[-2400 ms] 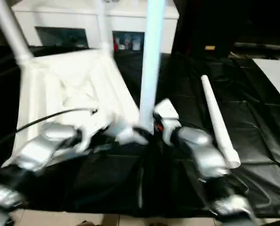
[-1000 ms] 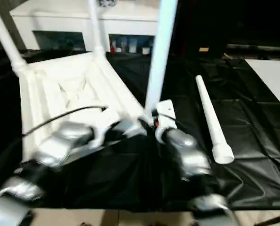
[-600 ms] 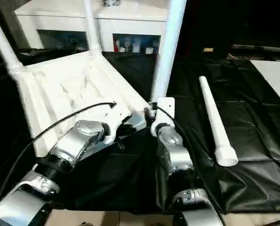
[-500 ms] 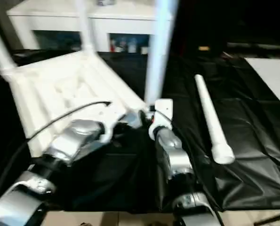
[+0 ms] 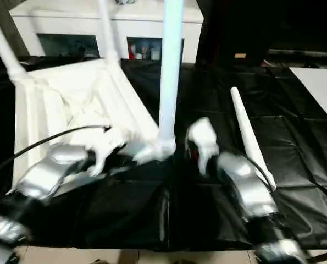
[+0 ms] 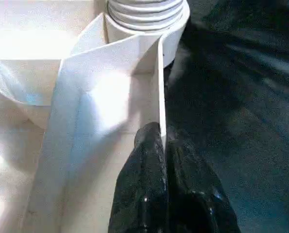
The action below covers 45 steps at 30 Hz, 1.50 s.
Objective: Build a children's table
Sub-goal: Rotate leg to tighten
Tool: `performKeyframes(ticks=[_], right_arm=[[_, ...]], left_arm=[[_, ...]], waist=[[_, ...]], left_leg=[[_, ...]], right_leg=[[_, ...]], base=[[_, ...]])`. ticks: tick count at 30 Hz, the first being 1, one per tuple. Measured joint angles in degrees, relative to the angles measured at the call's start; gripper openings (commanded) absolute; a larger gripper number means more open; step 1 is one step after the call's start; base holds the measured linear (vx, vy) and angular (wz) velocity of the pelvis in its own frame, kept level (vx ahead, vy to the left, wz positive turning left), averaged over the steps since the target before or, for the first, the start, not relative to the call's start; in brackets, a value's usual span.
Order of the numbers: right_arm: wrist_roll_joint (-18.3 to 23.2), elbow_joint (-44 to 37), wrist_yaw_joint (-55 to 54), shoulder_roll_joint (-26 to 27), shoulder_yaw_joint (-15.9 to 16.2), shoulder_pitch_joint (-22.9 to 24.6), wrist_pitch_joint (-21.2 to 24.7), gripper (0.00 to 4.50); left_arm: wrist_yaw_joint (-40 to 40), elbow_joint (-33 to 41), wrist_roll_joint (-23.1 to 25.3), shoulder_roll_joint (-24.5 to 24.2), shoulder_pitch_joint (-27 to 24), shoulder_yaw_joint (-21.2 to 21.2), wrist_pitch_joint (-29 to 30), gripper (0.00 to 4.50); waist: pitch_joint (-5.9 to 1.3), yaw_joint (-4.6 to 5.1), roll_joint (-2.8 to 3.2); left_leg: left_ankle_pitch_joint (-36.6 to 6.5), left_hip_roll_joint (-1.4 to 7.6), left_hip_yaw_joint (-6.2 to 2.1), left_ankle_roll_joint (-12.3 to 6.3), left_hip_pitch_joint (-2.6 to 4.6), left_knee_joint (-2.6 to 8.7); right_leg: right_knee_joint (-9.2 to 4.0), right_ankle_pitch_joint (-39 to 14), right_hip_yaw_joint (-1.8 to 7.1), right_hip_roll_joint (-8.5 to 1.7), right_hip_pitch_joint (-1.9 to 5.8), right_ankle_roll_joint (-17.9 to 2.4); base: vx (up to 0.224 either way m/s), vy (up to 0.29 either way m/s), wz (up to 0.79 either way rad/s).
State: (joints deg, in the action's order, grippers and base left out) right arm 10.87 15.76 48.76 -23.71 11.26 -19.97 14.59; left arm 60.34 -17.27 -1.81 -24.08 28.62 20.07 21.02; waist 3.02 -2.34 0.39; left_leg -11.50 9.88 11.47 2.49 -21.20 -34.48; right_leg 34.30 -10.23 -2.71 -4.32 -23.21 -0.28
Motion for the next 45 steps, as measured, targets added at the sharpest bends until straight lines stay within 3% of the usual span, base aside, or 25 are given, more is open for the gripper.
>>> performKeyframes(ticks=[4, 12, 24, 31, 38, 45], right_arm=[[-0.25, 0.86, 1.17, 0.13, 0.43, -1.34, -0.40, 3.86], [0.00, 2.07, 3.29, 0.49, 0.42, -2.65, -1.12, 3.86], [-0.04, 3.45, 4.31, 1.13, 0.49, -2.75, -1.59, 2.90], [-1.06, 4.15, 3.39, 1.64, 0.53, -2.76, -2.69, 2.72], [-4.40, 9.84, -14.18, 8.68, -2.01, -5.60, -2.04, 2.72], [-5.86, 15.46, -33.35, 17.06, -6.84, -9.51, 0.63, 2.72]], left_arm=[[1.79, 0.75, -0.11, -0.23, -0.05, 1.13, 0.19, 0.00], [3.03, 1.36, -0.28, -0.65, -0.23, 1.26, 0.43, 0.00], [3.08, 1.37, -0.29, -0.95, -0.23, 1.26, 0.49, 0.00], [2.68, 1.24, -0.19, -0.81, -0.22, 1.22, 0.61, 0.00], [-7.95, -4.33, 2.20, 5.80, 3.19, 0.18, 3.55, 0.00], [-17.99, -9.82, 2.90, 12.49, 6.45, -1.58, 6.08, 0.00]], waist=[[0.01, -0.77, -0.02], [0.02, -0.98, -0.05], [0.03, -0.96, -0.06], [0.01, -0.85, -0.08], [-0.05, 0.38, -0.16], [-0.07, 0.57, -0.13]], left_leg=[[0.01, 0.00, 0.10, 0.00, 0.00, -0.05], [0.05, 0.00, 0.10, -0.08, -0.01, -0.07], [0.08, 0.00, 0.10, -0.11, -0.01, -0.09], [0.08, 0.00, 0.10, -0.11, 0.02, -0.11], [0.09, -0.02, 0.09, -0.07, 0.22, -0.18], [0.12, -0.03, 0.04, -0.04, 0.23, -0.20]], right_leg=[[0.00, 0.01, 0.12, -0.03, 0.11, -0.01], [0.03, 0.01, 0.11, -0.04, 0.12, -0.01], [0.07, 0.01, 0.11, -0.04, 0.11, -0.01], [0.09, 0.01, 0.12, -0.04, 0.12, -0.01], [0.11, 0.07, 0.16, -0.04, 0.33, -0.09], [0.09, 0.06, 0.15, -0.03, 0.36, -0.07]], base=[[0.000, 0.000, 0.00], [0.000, 0.000, 0.00], [0.000, 0.000, 0.00], [0.000, 0.000, 0.00], [0.000, 0.000, 0.00], [0.000, 0.000, 0.00]])
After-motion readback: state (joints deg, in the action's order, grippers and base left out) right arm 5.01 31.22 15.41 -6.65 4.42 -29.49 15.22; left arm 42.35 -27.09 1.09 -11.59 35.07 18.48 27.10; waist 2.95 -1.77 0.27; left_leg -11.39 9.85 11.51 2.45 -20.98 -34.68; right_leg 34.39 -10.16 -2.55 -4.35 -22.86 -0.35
